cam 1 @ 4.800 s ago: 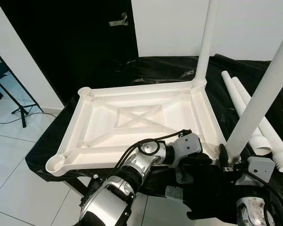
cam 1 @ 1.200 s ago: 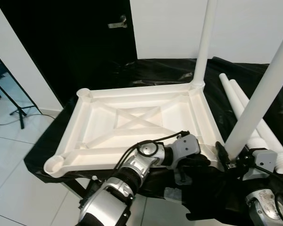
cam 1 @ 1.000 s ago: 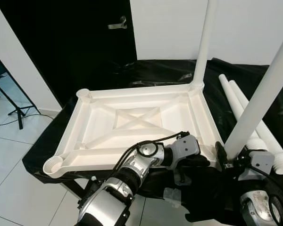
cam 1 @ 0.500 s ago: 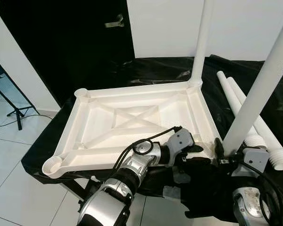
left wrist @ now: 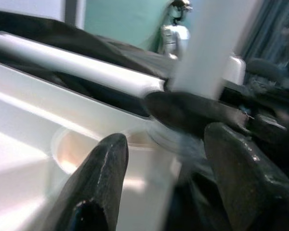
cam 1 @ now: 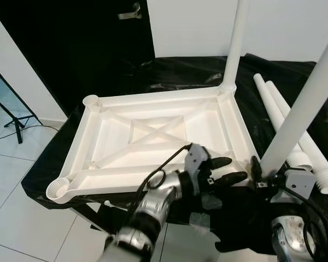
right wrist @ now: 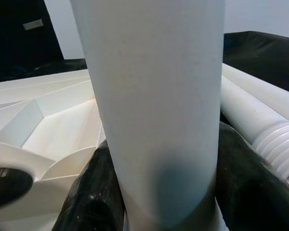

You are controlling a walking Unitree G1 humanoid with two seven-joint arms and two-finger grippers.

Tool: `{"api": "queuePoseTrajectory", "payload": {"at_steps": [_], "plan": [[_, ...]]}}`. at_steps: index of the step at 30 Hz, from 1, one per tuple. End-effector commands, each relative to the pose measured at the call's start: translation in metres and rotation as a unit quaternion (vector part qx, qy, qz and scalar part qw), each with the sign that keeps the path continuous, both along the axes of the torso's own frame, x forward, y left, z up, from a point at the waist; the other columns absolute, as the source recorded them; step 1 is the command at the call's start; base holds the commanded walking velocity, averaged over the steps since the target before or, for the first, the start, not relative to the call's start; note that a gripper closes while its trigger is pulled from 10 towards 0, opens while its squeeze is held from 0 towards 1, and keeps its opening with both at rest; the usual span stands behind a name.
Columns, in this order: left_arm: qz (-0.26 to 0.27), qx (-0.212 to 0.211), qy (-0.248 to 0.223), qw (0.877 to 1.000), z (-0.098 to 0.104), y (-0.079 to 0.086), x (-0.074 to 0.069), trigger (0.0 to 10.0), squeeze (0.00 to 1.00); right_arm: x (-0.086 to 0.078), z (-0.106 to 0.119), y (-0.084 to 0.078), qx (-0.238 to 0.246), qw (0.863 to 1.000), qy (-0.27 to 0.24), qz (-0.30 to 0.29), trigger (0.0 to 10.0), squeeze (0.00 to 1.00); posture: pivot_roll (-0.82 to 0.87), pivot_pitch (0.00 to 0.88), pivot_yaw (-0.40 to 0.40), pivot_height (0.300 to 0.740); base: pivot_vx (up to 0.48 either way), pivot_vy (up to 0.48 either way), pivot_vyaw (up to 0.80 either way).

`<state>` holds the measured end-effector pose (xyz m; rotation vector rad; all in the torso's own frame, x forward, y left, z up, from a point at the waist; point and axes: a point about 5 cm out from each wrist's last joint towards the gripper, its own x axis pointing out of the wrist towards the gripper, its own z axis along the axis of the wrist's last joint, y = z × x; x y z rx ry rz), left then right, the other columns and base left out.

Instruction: Building children table

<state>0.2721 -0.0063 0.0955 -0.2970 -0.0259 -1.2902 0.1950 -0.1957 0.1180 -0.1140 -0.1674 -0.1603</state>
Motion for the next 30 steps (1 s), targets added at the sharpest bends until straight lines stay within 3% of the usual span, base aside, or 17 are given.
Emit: {"api": "queuePoseTrajectory", "payload": {"at_steps": [1, 2, 7, 10, 17, 18, 19, 23, 24, 25, 26, 30], "plan": [[0.042, -0.028, 0.016, 0.999, 0.001, 0.013, 0.004, 10.0, 0.00, -0.010, -0.010, -0.017, -0.012, 0.998, 0.029, -0.056, 10.0, 0.00, 0.03, 0.000, 0.078, 0.740, 0.000, 0.000, 0.00], [0.074, -0.043, 0.026, 0.996, 0.002, 0.018, 0.006, 10.0, 0.00, -0.010, -0.008, -0.020, -0.014, 0.997, 0.025, -0.066, 10.0, 0.00, 0.03, 0.000, 0.079, 0.740, 0.000, 0.000, 0.00], [0.113, -0.066, 0.039, 0.991, 0.003, 0.025, 0.008, 10.0, 0.00, -0.010, -0.007, -0.023, -0.016, 0.997, 0.020, -0.074, 10.0, 0.00, 0.03, 0.000, 0.080, 0.740, 0.000, 0.000, 0.00], [0.160, -0.100, 0.047, 0.981, 0.010, 0.036, 0.007, 10.0, 0.00, -0.003, -0.003, -0.026, -0.016, 0.997, 0.013, -0.077, 10.0, 0.00, 0.04, 0.000, 0.080, 0.740, 0.000, 0.000, 0.00], [0.216, -0.123, 0.046, 0.968, 0.020, 0.049, 0.010, 10.0, 0.00, -0.001, 0.000, -0.027, -0.019, 0.997, 0.008, -0.074, 10.0, 0.00, 0.05, 0.000, 0.077, 0.740, 0.000, 0.000, 0.00], [0.240, -0.127, 0.047, 0.961, 0.021, 0.053, 0.011, 10.0, 0.00, -0.001, 0.002, -0.027, -0.016, 0.997, 0.004, -0.075, 10.0, 0.58, 0.05, 0.000, 0.076, 0.740, 0.000, 0.000, 0.00], [0.265, -0.128, 0.047, 0.955, 0.022, 0.057, 0.012, 10.0, 0.00, 0.000, 0.002, -0.026, -0.013, 0.997, 0.001, -0.073, 10.0, 1.00, 0.05, 0.000, 0.076, 0.740, 0.000, 0.000, 0.00], [0.294, -0.128, 0.046, 0.946, 0.022, 0.062, 0.012, 10.0, 0.00, 0.001, 0.003, -0.023, -0.011, 0.998, -0.001, -0.068, 10.0, 1.00, 0.05, 0.000, 0.074, 0.740, 0.000, 0.000, 0.00], [0.301, -0.126, 0.047, 0.944, 0.021, 0.063, 0.012, 10.0, 0.00, 0.002, 0.004, -0.021, -0.013, 0.998, -0.002, -0.061, 10.0, 0.64, 0.06, 0.000, 0.074, 0.740, 0.000, 0.000, 0.00], [0.301, -0.126, 0.047, 0.944, 0.021, 0.063, 0.012, 10.0, 0.00, 0.002, 0.004, -0.021, -0.013, 0.998, -0.002, -0.061, 10.0, 0.64, 0.06, 0.000, 0.074, 0.740, 0.000, 0.000, 0.00], [0.306, -0.123, 0.045, 0.943, 0.021, 0.065, 0.012, 10.0, 0.00, 0.003, 0.005, -0.019, -0.016, 0.998, -0.004, -0.054, 10.0, 0.00, 0.06, 0.000, 0.074, 0.740, 0.000, 0.000, 0.00], [0.324, -0.112, 0.042, 0.939, 0.021, 0.069, 0.012, 10.0, 0.00, 0.003, 0.007, -0.018, -0.022, 0.999, -0.007, -0.044, 10.0, 0.00, 0.06, 0.000, 0.074, 0.740, 0.000, 0.000, 0.00]]}}
